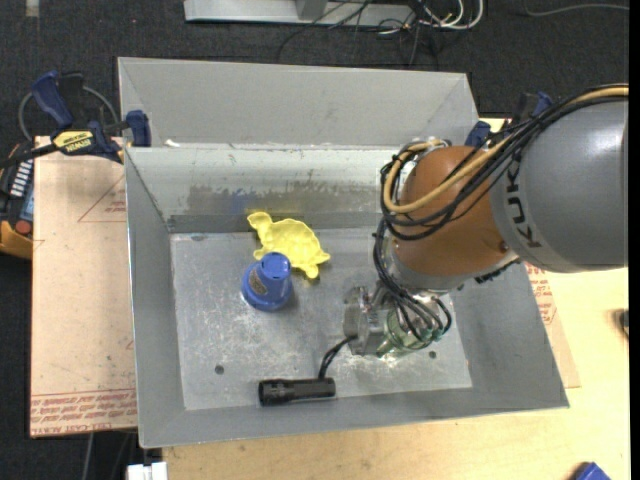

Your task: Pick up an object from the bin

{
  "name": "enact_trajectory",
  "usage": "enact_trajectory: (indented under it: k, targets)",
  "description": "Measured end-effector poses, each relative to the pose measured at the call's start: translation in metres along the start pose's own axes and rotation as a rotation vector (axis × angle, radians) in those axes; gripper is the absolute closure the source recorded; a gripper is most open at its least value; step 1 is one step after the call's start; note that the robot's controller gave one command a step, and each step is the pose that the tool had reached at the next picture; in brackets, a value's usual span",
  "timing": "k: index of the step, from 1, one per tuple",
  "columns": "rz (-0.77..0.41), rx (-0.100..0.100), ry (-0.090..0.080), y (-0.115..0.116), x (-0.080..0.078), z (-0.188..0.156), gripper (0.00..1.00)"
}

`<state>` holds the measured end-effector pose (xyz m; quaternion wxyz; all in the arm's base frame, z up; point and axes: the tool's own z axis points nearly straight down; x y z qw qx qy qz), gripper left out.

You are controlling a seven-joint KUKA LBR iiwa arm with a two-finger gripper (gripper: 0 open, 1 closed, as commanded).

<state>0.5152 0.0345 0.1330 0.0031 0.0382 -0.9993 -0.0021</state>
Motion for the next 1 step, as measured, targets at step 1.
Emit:
enact_trajectory:
  k: [1]
  targets:
    - [0.0,0.0,0.003,0.0001,0.0006,-0.0047,1.0]
